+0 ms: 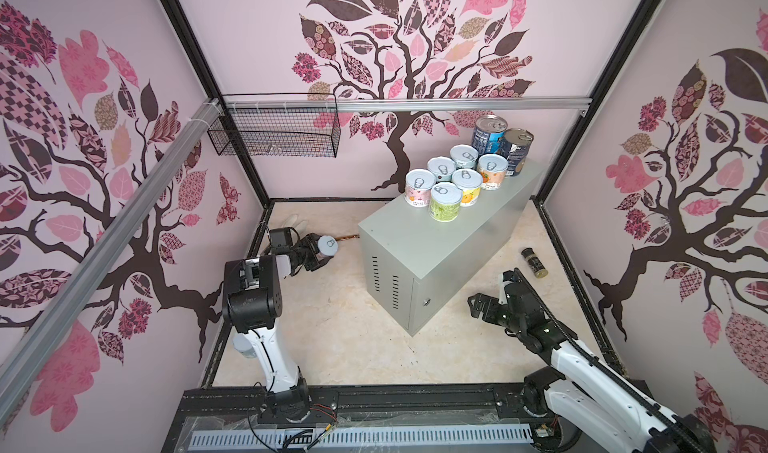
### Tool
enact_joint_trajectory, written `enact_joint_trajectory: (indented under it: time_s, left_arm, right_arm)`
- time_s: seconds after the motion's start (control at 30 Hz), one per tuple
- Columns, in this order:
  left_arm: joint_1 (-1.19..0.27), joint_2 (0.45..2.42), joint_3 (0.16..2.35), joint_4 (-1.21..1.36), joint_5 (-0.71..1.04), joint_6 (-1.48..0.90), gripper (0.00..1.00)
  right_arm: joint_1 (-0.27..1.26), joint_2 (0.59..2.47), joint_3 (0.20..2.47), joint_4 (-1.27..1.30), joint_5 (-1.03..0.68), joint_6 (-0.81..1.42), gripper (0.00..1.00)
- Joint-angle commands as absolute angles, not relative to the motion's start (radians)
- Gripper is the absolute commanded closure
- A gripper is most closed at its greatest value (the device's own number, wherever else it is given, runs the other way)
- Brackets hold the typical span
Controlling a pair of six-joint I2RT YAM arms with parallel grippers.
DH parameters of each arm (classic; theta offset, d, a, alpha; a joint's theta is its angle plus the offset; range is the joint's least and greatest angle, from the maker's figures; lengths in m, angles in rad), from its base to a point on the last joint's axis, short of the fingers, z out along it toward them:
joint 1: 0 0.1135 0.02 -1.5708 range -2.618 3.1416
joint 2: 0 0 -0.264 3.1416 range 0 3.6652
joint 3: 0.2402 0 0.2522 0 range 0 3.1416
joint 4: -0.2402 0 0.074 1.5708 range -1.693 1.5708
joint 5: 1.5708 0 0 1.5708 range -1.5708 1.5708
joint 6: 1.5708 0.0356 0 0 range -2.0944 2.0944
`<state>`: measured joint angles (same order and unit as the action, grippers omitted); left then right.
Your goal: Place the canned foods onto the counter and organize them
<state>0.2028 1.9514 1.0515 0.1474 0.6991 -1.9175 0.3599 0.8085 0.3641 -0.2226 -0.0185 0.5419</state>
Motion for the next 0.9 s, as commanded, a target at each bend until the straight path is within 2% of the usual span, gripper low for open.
enact_joint_trajectory:
  time_s: [0.0,0.23,0.37,0.53,0.73,0.87]
  left_arm:
    - [0.218,1.939,1.041,0.154,0.707,-1.851,0.23]
    - [0.259,1.886,1.082,-0.006,0.678,-1.728,0.02]
    - [0.285,1.855,1.132,-0.129,0.665,-1.608,0.02]
    - [0.291,1.785,1.268,-0.381,0.553,-1.267,0.02]
    - [0.279,1.71,1.405,-0.62,0.261,-0.828,0.02]
    - [0.199,1.71,1.485,-0.74,0.047,-0.596,0.02]
  right_arm:
    - [0.367,0.801,0.357,-0.245,-0.008,0.552,0.0]
    - [0.367,0.798,0.349,-0.232,-0.009,0.545,0.0]
    - [0.367,0.802,0.339,-0.217,-0.015,0.541,0.0]
    - [0.367,0.808,0.324,-0.188,-0.029,0.54,0.0]
    - [0.367,0.767,0.295,-0.162,-0.048,0.54,0.0]
    - [0.367,0.737,0.261,-0.115,-0.078,0.54,0.0]
